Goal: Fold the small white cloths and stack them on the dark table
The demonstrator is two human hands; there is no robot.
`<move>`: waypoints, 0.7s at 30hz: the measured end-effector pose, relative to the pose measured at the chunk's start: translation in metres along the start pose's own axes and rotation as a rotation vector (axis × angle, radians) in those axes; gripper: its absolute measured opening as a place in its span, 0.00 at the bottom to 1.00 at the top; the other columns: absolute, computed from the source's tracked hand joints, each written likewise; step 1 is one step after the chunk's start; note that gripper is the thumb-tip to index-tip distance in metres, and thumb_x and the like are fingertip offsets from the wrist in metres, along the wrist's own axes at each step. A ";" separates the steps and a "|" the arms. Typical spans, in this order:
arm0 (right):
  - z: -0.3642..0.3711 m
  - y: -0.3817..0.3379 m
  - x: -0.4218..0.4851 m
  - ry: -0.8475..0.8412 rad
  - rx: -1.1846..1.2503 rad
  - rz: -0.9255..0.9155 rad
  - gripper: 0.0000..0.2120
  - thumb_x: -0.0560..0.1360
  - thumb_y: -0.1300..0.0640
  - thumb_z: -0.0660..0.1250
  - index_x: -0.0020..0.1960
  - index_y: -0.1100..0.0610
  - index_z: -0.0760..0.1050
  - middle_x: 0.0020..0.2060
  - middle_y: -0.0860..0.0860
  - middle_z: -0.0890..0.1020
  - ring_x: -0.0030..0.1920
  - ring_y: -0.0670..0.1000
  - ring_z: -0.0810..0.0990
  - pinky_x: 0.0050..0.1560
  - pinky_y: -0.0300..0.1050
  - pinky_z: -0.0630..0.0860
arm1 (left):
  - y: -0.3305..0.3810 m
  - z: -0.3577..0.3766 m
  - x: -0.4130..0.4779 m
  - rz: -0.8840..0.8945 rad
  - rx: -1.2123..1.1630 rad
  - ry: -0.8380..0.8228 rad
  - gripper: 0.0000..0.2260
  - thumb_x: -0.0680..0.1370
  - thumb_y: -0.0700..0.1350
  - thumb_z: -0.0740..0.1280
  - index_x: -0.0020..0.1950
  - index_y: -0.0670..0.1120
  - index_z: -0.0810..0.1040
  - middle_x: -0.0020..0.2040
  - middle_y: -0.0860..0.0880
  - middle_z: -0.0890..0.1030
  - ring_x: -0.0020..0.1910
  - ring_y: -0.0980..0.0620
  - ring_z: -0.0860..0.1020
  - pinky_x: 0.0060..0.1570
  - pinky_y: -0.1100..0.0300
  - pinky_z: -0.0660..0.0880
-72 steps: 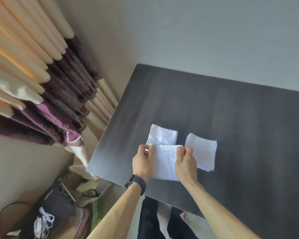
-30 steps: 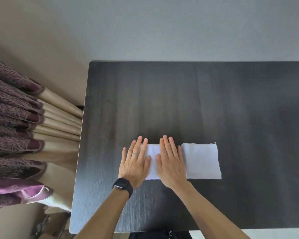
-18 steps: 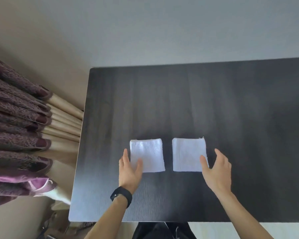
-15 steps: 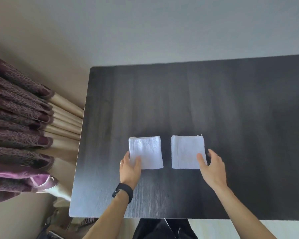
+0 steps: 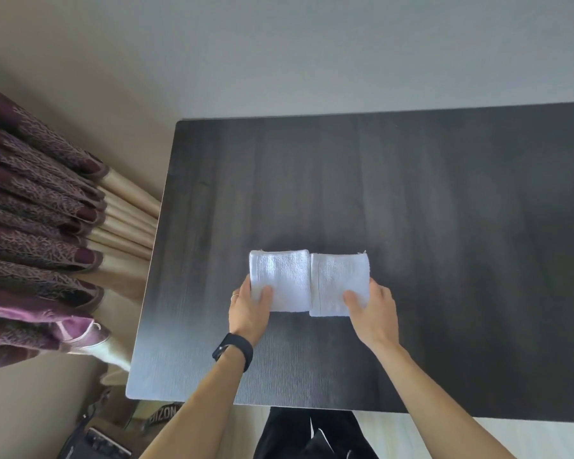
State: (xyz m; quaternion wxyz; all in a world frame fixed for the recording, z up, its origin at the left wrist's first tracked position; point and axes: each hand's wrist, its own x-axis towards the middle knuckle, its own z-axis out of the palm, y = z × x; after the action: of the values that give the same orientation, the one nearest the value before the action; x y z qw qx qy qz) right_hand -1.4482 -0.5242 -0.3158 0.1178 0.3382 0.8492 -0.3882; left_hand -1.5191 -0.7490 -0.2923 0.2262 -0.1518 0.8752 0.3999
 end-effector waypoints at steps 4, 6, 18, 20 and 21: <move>-0.011 0.007 -0.016 0.024 -0.009 -0.065 0.36 0.77 0.39 0.63 0.78 0.51 0.54 0.73 0.52 0.65 0.71 0.53 0.67 0.64 0.55 0.75 | -0.012 -0.006 -0.015 0.070 0.047 0.032 0.34 0.79 0.61 0.62 0.80 0.59 0.47 0.77 0.48 0.59 0.72 0.47 0.67 0.59 0.54 0.74; -0.015 0.014 -0.031 0.035 -0.073 -0.173 0.42 0.74 0.36 0.66 0.80 0.46 0.48 0.78 0.48 0.54 0.71 0.49 0.66 0.61 0.53 0.77 | -0.019 -0.010 -0.027 0.258 0.139 0.045 0.37 0.77 0.61 0.66 0.79 0.63 0.47 0.80 0.52 0.49 0.73 0.49 0.65 0.58 0.58 0.73; 0.008 0.017 -0.012 0.135 -0.330 -0.453 0.36 0.69 0.62 0.76 0.73 0.45 0.69 0.78 0.49 0.57 0.52 0.55 0.74 0.34 0.50 0.80 | -0.051 0.006 0.007 0.606 0.657 0.042 0.44 0.75 0.33 0.67 0.76 0.69 0.51 0.80 0.62 0.45 0.71 0.41 0.67 0.61 0.48 0.77; 0.010 0.006 0.000 0.128 -0.340 -0.471 0.36 0.70 0.62 0.76 0.73 0.45 0.69 0.78 0.49 0.57 0.51 0.55 0.73 0.35 0.51 0.80 | -0.049 -0.001 0.016 0.573 0.633 0.024 0.40 0.79 0.35 0.62 0.75 0.72 0.50 0.79 0.65 0.42 0.72 0.43 0.65 0.64 0.50 0.74; 0.010 0.000 0.007 0.131 -0.343 -0.476 0.35 0.70 0.61 0.75 0.73 0.44 0.68 0.78 0.49 0.57 0.50 0.55 0.72 0.35 0.51 0.80 | -0.045 -0.006 0.021 0.566 0.607 0.023 0.37 0.80 0.37 0.60 0.75 0.72 0.50 0.78 0.66 0.42 0.71 0.45 0.65 0.63 0.52 0.74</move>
State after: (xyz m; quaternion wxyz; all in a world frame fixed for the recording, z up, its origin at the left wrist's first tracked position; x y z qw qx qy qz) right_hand -1.4541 -0.5287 -0.3257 0.0238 0.1289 0.9636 -0.2330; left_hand -1.5178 -0.7838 -0.3283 0.1323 0.1640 0.9630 0.1683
